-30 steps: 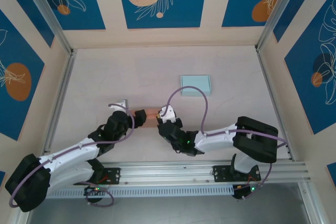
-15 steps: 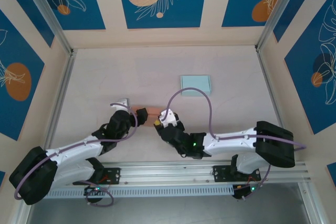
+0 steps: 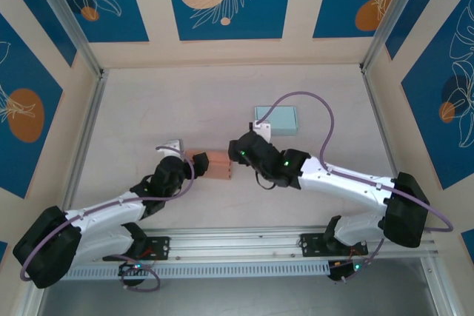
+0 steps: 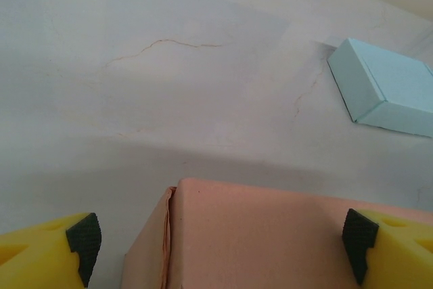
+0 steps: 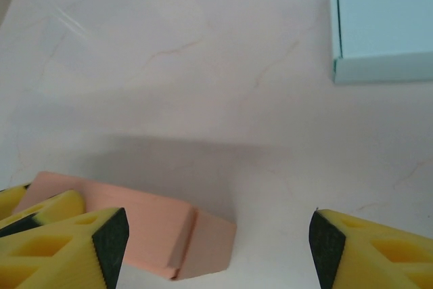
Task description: Fold the paper box
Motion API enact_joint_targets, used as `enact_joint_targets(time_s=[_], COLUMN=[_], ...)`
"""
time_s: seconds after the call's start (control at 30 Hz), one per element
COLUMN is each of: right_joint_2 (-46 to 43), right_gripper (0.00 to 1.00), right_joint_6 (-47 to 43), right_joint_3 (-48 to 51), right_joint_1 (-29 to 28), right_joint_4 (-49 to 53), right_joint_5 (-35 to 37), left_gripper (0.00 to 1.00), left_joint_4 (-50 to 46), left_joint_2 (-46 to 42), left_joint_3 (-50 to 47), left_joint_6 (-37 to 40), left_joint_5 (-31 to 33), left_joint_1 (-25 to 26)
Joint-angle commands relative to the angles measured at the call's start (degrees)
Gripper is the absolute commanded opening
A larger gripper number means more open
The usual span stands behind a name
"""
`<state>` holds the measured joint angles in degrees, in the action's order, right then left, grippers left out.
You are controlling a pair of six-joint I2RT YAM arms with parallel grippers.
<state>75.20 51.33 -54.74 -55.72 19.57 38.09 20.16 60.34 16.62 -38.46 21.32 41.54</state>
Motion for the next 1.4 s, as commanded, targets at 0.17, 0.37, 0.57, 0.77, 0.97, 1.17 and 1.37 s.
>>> enact_joint_targets(time_s=[0.17,0.37,0.57,0.77,0.97,1.17,1.37], right_joint_2=[5.1,9.7,11.6,10.9,10.1,11.3,11.4], right_gripper=[0.73,0.67,0.60,0.50,0.43,0.36,0.36], right_joint_6=[0.5,2.0,3.5,5.4,7.7,9.1,9.1], right_joint_3=[-1.7,-1.1,1.1,3.9,7.7,10.1,10.4], right_joint_1=[6.1,6.3,6.2,6.0,5.8,5.6,5.6], right_joint_4=[-1.2,-4.2,-7.3,-9.0,-11.4,-12.6,-11.4], right_joint_5=[-21.2,-25.0,-27.7,-28.5,-28.3,-27.2,-25.3], left_gripper=[0.93,0.93,0.93,0.93,0.92,0.89,0.91], left_joint_4=[-4.6,-3.8,-3.6,-3.6,-3.5,-7.2,-17.1], left_joint_2=[-0.4,0.7,1.5,1.9,1.8,-2.4,-10.3], left_joint_3=[-2.2,-2.4,-2.4,-2.4,-2.5,-1.3,3.2], left_joint_6=[1.7,1.3,1.0,0.7,0.0,0.8,2.1], left_joint_5=[0.7,0.6,0.7,0.9,0.9,-0.3,-7.9], left_joint_1=[1.1,1.2,1.4,1.5,1.6,1.4,-4.1])
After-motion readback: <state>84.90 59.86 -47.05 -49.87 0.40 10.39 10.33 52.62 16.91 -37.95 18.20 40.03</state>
